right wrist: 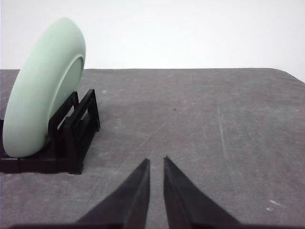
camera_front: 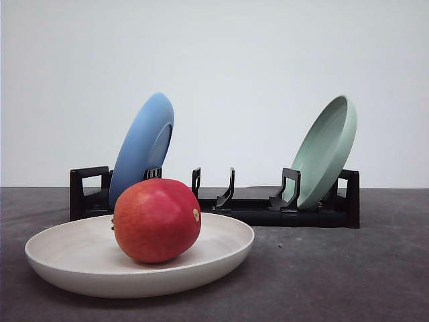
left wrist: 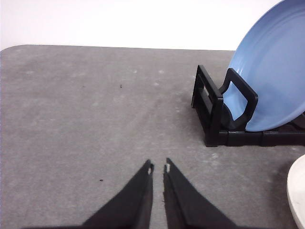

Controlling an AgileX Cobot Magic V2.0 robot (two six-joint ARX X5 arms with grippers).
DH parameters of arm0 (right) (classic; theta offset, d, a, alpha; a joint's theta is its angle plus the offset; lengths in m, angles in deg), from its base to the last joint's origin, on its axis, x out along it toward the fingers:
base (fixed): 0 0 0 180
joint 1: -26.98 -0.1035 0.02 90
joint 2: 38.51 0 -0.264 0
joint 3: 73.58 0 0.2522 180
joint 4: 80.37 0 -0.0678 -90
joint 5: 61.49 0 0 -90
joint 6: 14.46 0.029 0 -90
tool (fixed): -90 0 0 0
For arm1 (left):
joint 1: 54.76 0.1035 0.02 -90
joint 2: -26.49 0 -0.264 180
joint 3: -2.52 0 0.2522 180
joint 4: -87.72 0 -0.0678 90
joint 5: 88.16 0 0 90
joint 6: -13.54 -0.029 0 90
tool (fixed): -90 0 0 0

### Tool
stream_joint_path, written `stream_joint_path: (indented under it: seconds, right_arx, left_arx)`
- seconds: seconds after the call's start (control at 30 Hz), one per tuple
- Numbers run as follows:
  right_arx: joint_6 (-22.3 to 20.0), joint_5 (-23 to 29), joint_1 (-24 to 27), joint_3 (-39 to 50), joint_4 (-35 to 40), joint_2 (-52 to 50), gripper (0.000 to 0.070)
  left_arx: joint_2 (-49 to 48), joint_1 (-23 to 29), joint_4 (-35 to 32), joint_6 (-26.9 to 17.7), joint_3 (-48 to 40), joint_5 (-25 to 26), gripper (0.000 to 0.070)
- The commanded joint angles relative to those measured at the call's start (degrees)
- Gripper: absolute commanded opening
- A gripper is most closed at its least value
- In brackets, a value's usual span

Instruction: Place pomegranate in white plate

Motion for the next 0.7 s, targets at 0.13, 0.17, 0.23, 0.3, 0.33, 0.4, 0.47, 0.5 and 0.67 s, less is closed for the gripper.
stream_joint_path:
  seconds: [0.13,0.17,0.23,0.3,0.33,0.4,0.47,0.5,0.67]
  right_arx:
    - [0.59,0.02,0.13,0.22,0.61,0.07,0.0049]
    - [0.59,0.02,0.13,0.22,0.61,0.07,0.0049]
    - [0.59,0.02,0.13,0.22,0.61,0.07,0.0049]
    - [0.59,0.02,0.13,0.22,0.61,0.07,0.0049]
    - [0.59,0.02,0.13,0.22,0.61,0.07,0.0049]
    - [0.59,0.02,0.13,0.22,0.61,0.07,0.0049]
    - [0.59,0.02,0.13,0.22,0.61,0.07,0.0049]
    - [0.59,0.02,0.13,0.23,0.61,0.07,0.0049]
    - [0.59,0.02,0.13,0.22,0.61,0.07,0.0049]
  left_arx:
    - [-0.09,0.04,-0.86,-0.20,-0.55,-0.17,0.0023]
    - [-0.09,0.04,-0.87,-0.21,-0.55,-0.17,0.0022]
    - [-0.09,0.04,-0.87,-0.21,-0.55,-0.17,0.0023]
    - [-0.09,0.04,-0.87,-0.21,-0.55,-0.17,0.0022]
    - [-0.09,0.04,-0.87,-0.20,-0.55,-0.17,0.0022]
    - [-0.09,0.04,-0.87,-0.22,-0.55,-0.17,0.0022]
    - [-0.09,0.04,-0.87,-0.22,-0.55,-0.17,0.0022]
    - [-0.09,0.04,-0.87,-0.22,-0.55,-0.17,0.0022]
    - [-0.09,0.04,-0.87,-0.22,-0.55,-0.17,0.0023]
